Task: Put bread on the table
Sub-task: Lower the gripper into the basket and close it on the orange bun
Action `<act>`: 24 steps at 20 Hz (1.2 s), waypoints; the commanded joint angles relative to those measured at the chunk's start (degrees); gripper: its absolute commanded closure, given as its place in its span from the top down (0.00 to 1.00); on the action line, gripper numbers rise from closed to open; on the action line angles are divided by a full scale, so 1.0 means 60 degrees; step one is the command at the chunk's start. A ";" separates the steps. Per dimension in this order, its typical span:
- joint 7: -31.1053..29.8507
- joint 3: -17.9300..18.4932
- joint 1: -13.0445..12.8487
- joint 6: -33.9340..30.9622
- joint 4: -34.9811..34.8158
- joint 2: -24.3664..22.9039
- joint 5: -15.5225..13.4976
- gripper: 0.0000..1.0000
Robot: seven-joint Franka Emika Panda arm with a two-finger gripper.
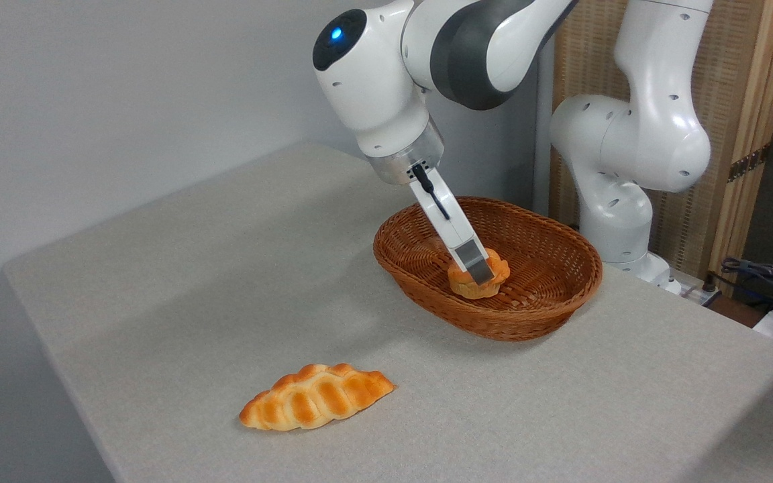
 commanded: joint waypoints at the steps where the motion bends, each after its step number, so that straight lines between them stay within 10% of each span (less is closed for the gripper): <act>1: 0.0188 0.0039 -0.0247 0.0260 -0.0083 0.0206 0.0107 1.00; 9: 0.0202 0.0039 -0.0380 0.0539 -0.0068 0.0602 0.0107 0.97; 14: 0.0715 0.0054 -0.0379 0.0525 -0.0054 0.0632 0.0063 0.46; 24: 0.0788 0.0068 -0.0365 0.0100 0.0224 0.0530 0.0048 0.46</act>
